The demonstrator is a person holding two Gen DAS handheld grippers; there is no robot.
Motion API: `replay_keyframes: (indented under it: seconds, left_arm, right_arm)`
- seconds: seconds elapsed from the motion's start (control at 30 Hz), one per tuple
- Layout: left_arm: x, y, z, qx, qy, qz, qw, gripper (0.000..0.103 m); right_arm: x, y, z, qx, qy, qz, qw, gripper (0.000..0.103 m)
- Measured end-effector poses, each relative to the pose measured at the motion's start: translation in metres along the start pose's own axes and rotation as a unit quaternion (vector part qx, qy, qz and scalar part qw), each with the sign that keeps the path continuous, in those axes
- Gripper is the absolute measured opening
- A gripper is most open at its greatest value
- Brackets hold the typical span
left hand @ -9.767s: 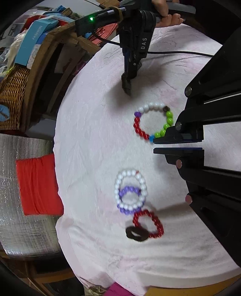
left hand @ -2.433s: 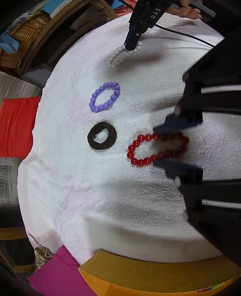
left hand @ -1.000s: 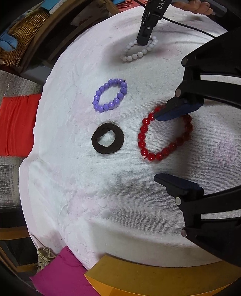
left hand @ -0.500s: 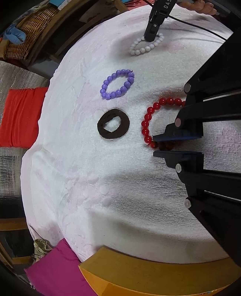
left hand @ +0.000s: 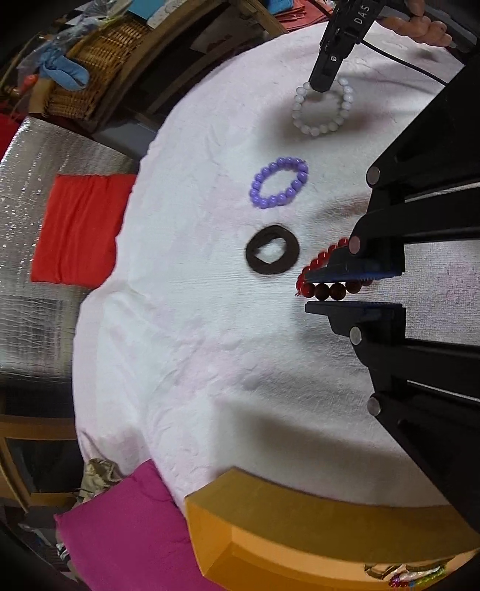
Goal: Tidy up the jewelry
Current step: 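Carry the red and white bracelets into the orange box and open both tools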
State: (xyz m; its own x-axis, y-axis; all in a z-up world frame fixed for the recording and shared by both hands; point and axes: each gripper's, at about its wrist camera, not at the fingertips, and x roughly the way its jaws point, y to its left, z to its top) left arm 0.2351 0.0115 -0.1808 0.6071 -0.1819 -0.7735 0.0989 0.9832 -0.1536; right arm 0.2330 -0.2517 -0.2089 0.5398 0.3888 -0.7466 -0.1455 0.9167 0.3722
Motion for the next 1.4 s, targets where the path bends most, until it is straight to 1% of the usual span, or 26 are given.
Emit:
replay_keyframes:
  seconds: [0.17,0.43,0.6,0.73,0.83,0.9,1.0,1.07,1.17,1.33,1.4]
  left_arm:
    - [-0.014,0.008,0.003,-0.006,-0.014,-0.004,0.9999,0.009]
    - [-0.042,0.023,0.007,-0.019,-0.046,-0.007,0.9987,0.009]
    - [-0.07,0.036,0.01,-0.031,-0.082,-0.009,0.9961,0.009]
    - [-0.088,0.054,0.015,-0.051,-0.106,-0.016,0.9929,0.01]
    - [-0.102,0.073,0.017,-0.067,-0.127,-0.011,0.9896,0.009]
    - [-0.111,0.092,0.018,-0.086,-0.14,-0.008,0.9864,0.009]
    - [-0.121,0.122,0.018,-0.115,-0.159,0.014,0.9805,0.009]
    - [-0.127,0.14,0.018,-0.127,-0.17,0.045,0.9761,0.009]
    - [-0.129,0.166,0.014,-0.151,-0.177,0.077,0.9695,0.009]
    - [-0.118,0.208,0.008,-0.196,-0.154,0.118,0.9612,0.01]
    - [-0.11,0.219,0.004,-0.21,-0.136,0.142,0.9578,0.01]
  right_arm:
    - [-0.017,0.013,0.003,-0.011,-0.044,0.034,0.998,0.01]
    - [-0.032,0.037,0.007,-0.026,-0.087,0.075,0.993,0.01]
    - [-0.033,0.058,0.006,-0.042,-0.09,0.088,0.991,0.01]
    - [-0.031,0.08,0.01,-0.049,-0.091,0.096,0.99,0.01]
    - [-0.028,0.11,0.015,-0.071,-0.089,0.103,0.988,0.01]
    - [-0.023,0.128,0.02,-0.079,-0.083,0.113,0.987,0.01]
    - [-0.007,0.166,0.032,-0.091,-0.071,0.131,0.985,0.01]
    - [0.009,0.2,0.042,-0.107,-0.058,0.143,0.982,0.01]
    - [0.03,0.239,0.055,-0.121,-0.042,0.159,0.979,0.01]
    - [0.071,0.298,0.071,-0.125,-0.014,0.191,0.973,0.011]
    - [0.089,0.316,0.074,-0.123,0.002,0.197,0.973,0.011]
